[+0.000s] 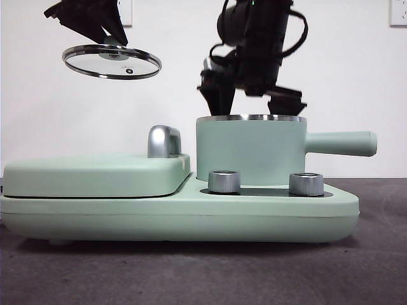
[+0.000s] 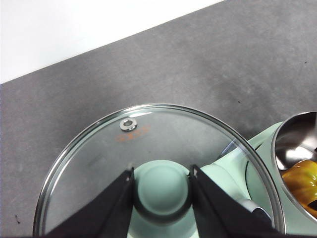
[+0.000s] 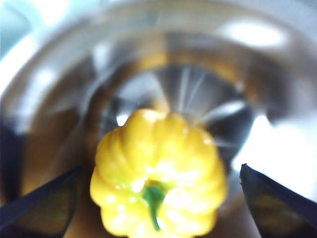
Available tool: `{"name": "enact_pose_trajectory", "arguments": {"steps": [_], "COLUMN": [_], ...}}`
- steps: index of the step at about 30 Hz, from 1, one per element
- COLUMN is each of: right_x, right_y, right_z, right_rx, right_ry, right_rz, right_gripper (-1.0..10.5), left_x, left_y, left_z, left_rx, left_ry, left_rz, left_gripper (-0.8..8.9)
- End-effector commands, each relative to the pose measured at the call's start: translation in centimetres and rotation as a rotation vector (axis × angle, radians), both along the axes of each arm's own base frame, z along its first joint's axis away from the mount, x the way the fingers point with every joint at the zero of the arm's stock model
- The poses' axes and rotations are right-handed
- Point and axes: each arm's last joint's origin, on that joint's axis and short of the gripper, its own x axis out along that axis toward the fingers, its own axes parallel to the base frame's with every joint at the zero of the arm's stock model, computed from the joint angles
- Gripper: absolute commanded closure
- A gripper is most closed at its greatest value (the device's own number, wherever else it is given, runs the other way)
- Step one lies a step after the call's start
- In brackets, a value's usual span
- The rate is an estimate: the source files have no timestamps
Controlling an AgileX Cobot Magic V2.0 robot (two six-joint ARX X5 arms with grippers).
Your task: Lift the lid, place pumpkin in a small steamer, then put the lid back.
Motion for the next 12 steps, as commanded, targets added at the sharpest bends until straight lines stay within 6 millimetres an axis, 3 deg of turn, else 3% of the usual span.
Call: {"name": "enact_pose_trajectory", "arguments": {"steps": [1, 6, 12], "right_x": [-0.3, -1.9, -6.3], "right_y": [0.2, -0.8, -3.2], "right_z": [2.2, 6.1, 11.8], "right_rx": [0.012, 0.035, 0.101], "right_ry": [-0.026, -0.069, -0.199], "right_rz": [0.015, 0.019, 0.033], "right_gripper": [4.5, 4.5, 4.5], "left_x": [-0.4, -0.5, -0.5], "left_y": [0.0, -0.1, -0.1], "left_z": [1.9, 1.9, 1.9], "left_rx": [-0.022, -0.022, -0.03], "left_ry": [-0.073, -0.073, -0.068], "left_rz": [-0.001, -0.003, 0.0], "left_gripper": [6.96, 6.96, 6.96]}}
